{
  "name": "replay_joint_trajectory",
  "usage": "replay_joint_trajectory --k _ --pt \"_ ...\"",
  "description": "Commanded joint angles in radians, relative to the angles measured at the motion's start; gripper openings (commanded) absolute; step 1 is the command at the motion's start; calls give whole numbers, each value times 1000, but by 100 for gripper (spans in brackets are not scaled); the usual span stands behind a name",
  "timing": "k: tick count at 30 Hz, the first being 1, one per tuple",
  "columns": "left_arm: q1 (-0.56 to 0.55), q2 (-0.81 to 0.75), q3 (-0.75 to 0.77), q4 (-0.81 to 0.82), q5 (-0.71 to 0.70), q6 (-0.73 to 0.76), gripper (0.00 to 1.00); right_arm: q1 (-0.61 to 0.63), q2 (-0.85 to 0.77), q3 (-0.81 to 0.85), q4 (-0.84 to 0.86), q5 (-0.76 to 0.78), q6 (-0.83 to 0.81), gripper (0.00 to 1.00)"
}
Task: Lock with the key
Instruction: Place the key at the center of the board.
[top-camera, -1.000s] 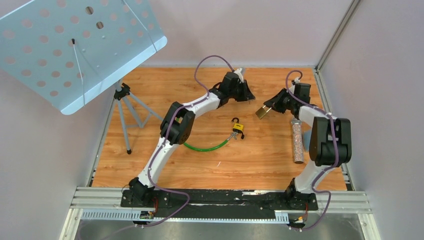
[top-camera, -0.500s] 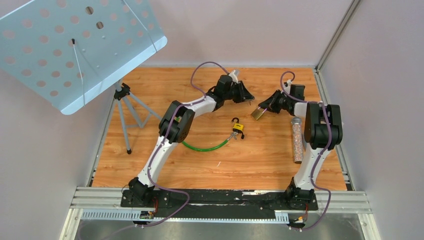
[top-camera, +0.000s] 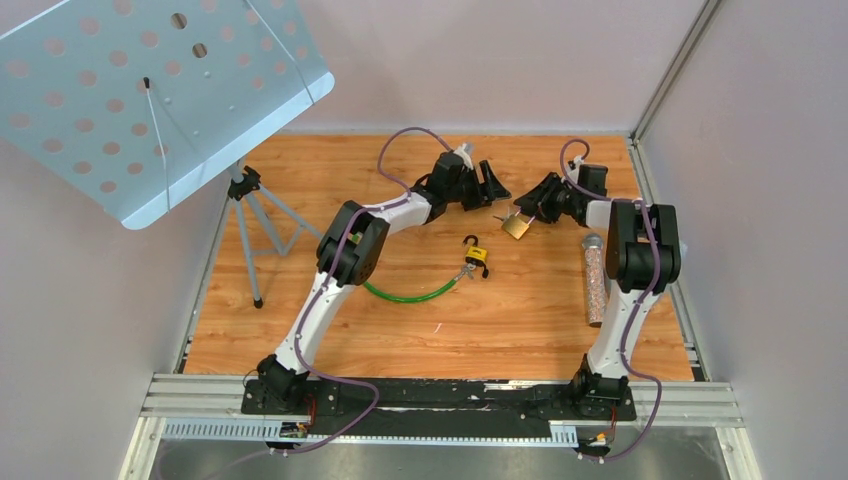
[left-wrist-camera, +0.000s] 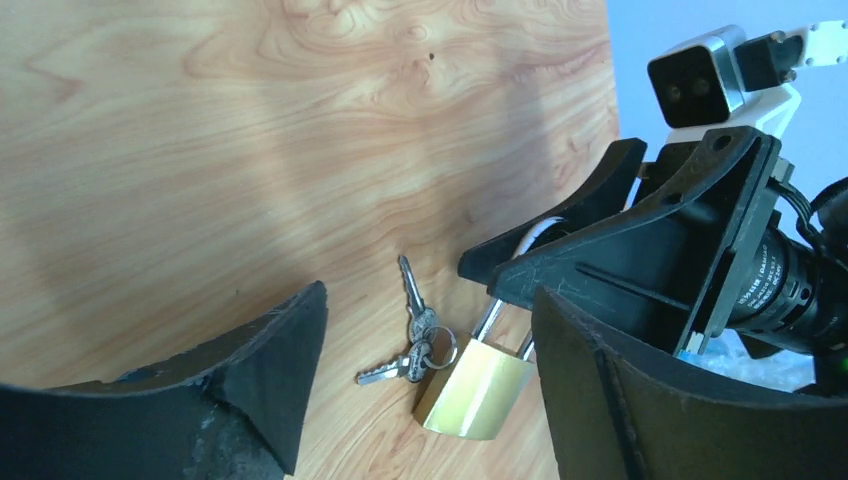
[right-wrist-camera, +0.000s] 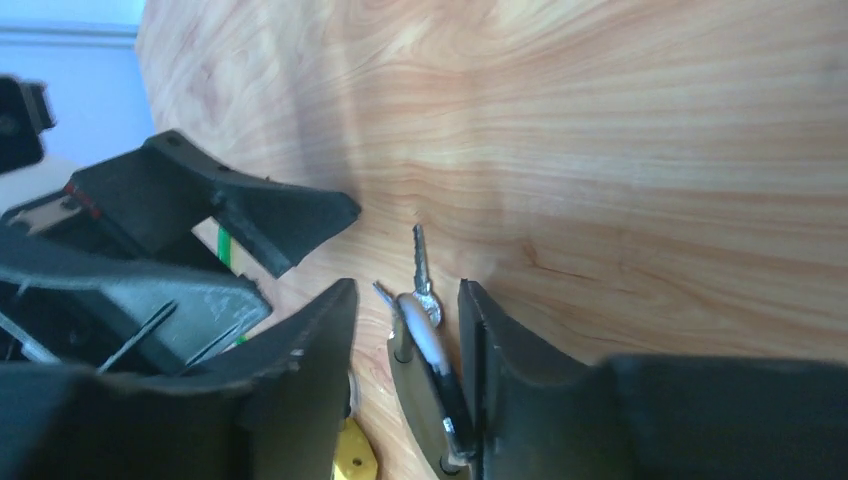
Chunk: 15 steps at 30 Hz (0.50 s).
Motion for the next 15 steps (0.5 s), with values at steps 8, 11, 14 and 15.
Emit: replay_joint_trajectory --k 8,11,14,15 --pt "1 -281 -158 -90 -195 217 99 10 -140 95 -273 421 -47 68" --pt "3 -383 -209 -118 -258 267 100 10 -193 90 -328 539 -61 74" --pt "9 -465 -274 -150 -337 300 100 12 -248 74 -332 504 -116 75" --pt "12 -503 -288 -170 -346 321 100 14 -266 68 -337 490 -126 75"
